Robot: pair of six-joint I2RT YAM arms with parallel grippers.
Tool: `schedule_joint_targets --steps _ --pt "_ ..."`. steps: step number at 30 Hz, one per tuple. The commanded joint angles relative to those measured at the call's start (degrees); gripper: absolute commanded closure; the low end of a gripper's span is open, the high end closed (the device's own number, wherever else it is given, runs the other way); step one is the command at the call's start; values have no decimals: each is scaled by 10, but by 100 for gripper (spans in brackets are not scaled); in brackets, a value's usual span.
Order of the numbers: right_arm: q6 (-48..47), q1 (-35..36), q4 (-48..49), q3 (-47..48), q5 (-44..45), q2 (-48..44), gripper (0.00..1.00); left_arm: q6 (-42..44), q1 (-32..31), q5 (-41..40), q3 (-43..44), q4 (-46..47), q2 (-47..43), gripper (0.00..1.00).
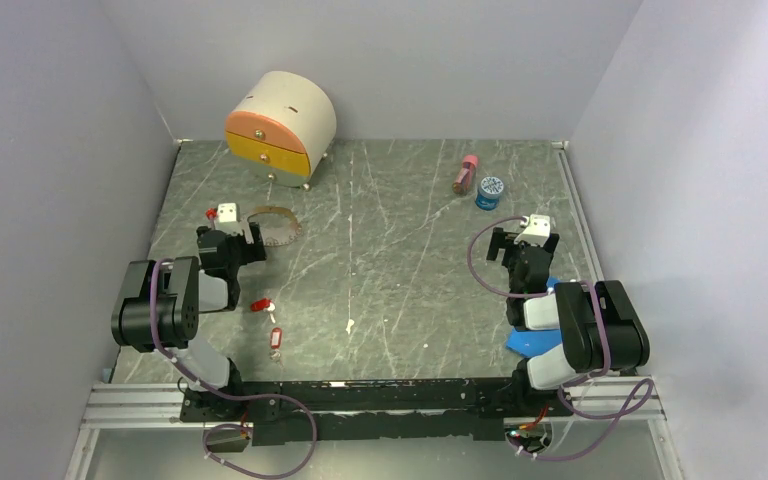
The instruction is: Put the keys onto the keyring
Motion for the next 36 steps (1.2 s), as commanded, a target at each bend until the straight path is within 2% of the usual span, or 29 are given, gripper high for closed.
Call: schedule_joint_targets --steps 1,16,18,19,20,21,23,24,27,30,32,33,36 --pt "6 -3 22 15 -9 -2 1 4 2 7 15 10 0 5" --pt "6 -5 24 14 -13 -3 1 4 3 7 14 11 0 5" --pt "-7 -4 22 10 -37 -19 1 2 2 -4 22 2 -18 5" --pt "-17 -4 -22 20 -66 -45 1 -2 2 -7 49 -58 -47 5" --pt "-26 -4 -81 40 -90 -71 1 -21 2 -18 92 -205 -80 5" --pt "-34 -4 -134 60 -112 -102 1 -60 2 -62 142 -322 -104 5" --pt "13 -4 -211 92 -102 -152 1 -153 3 -136 236 -515 -123 5" --pt "49 -4 -241 108 -77 -180 1 -176 2 -142 270 -578 -128 5" --pt "132 -4 -376 182 -31 -212 1 -239 3 -155 283 -645 -170 5" --pt "189 -5 -504 262 -19 -201 1 -427 3 -267 278 -753 -225 5" --pt "206 -6 -552 296 -42 -187 1 -502 6 -291 273 -809 -251 5" --pt "213 -5 -561 303 -60 -181 1 -495 10 -280 267 -811 -264 5" --pt "271 -9 -594 314 -67 -167 1 -400 16 -198 248 -759 -283 5"
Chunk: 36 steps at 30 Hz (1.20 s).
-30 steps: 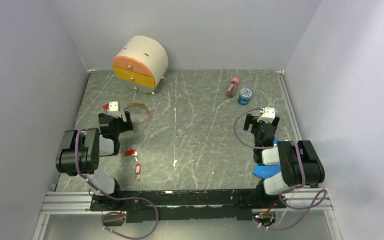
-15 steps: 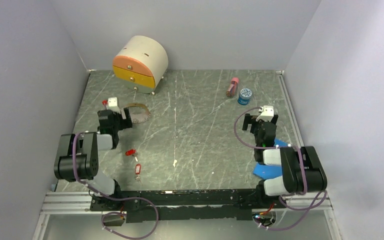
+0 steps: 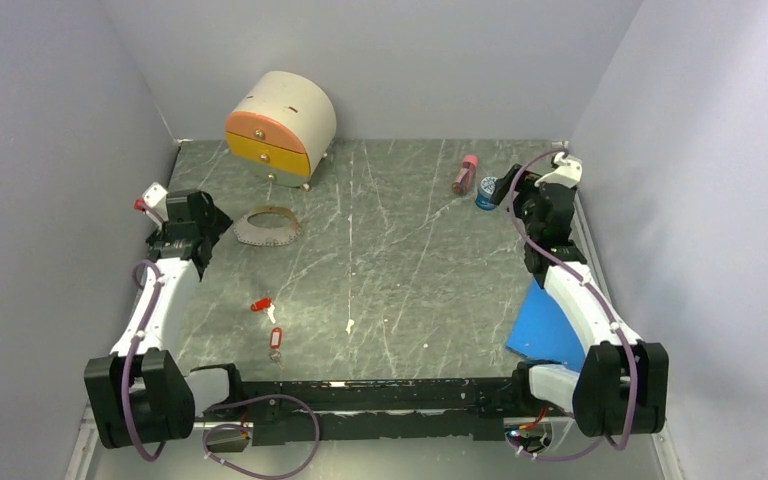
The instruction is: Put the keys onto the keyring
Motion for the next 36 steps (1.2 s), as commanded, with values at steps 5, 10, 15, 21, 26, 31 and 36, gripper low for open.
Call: schedule_joint_targets --steps 5,10,15,21,26,31,36 --pt "192 -8 -189 19 25 31 1 51 7 177 -8 -10 27 15" --pt "185 -9 -194 10 16 44 1 74 5 270 63 -33 135 33" --pt "171 -9 -186 -18 12 25 1 90 -42 310 131 -10 234 41" --pt "143 -9 -164 -48 -49 0 1 128 -118 266 198 33 310 58" --pt "126 -8 -119 -85 -103 -33 1 122 -127 254 212 68 380 61" --pt "115 -8 -111 -90 -120 -38 1 115 -130 250 232 69 426 60" --pt "106 -9 -107 -94 -126 -40 1 131 -130 228 233 78 446 55"
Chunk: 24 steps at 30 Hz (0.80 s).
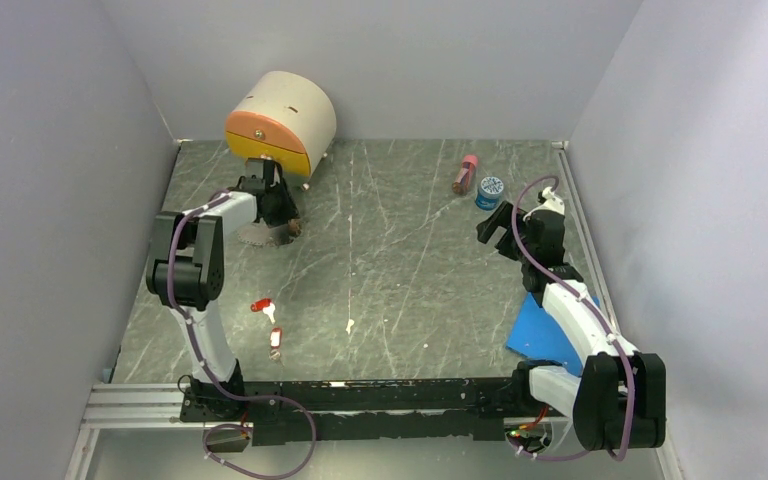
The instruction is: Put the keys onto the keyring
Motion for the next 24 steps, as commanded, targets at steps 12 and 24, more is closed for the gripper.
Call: schedule_joint_targets --steps 12,24 --pt "-28 -2 53 -6 -64 7 1 27 -9 -33 63 -41 56 46" --pt "-27 -1 74 -1 -128 24 2 -35 -98 72 -68 15 -16 46"
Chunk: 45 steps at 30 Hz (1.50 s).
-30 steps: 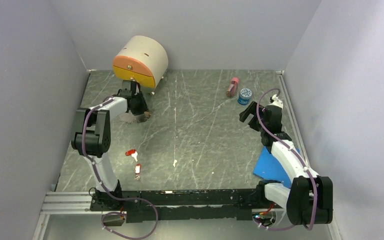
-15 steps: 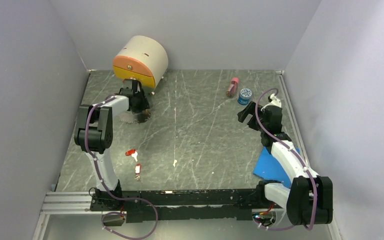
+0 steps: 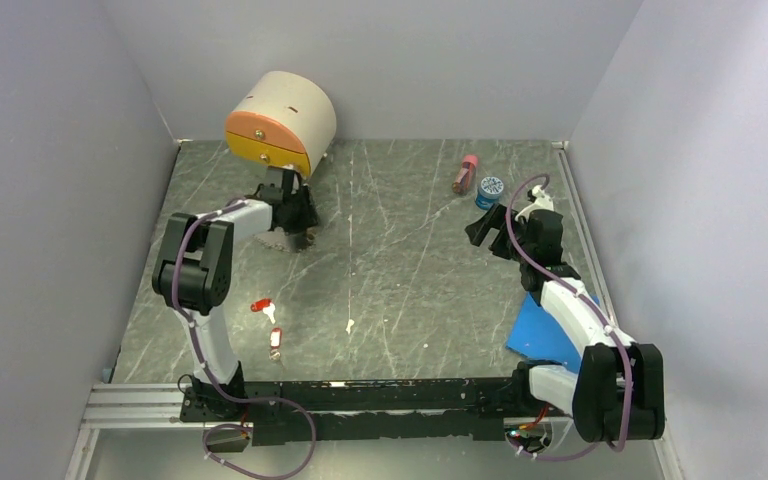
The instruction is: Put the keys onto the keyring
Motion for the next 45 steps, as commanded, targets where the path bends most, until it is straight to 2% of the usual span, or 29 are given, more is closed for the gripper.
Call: schedule_joint_targets --steps 1,7,10,12,17,22,30,33,40,45 --pt "-8 -1 36 5 -39 4 2 -39 -70 62 -56 -12 -23 46" --pt "-6 -1 26 23 -53 30 2 -98 -195 101 -86 41 -37 45" --pt "-6 -1 24 35 -71 51 2 -81 -262 104 -43 26 -30 43" --pt "-6 0 20 43 -80 63 1 -69 -284 107 -21 22 -34 40" --pt "-7 4 19 57 -109 96 1 -71 -274 129 -13 52 -95 31" --pt "-16 29 14 86 -138 147 1 -91 -238 155 -31 71 -156 28" --pt "-2 105 1 148 -162 253 1 -231 -107 239 -214 210 -203 29" --pt "7 132 -9 172 -166 294 1 -264 -77 265 -284 259 -210 31" --pt "23 169 -23 215 -181 377 5 -284 -80 288 -349 301 -173 32" --pt "25 185 -30 235 -190 412 9 -267 -99 281 -312 277 -122 33"
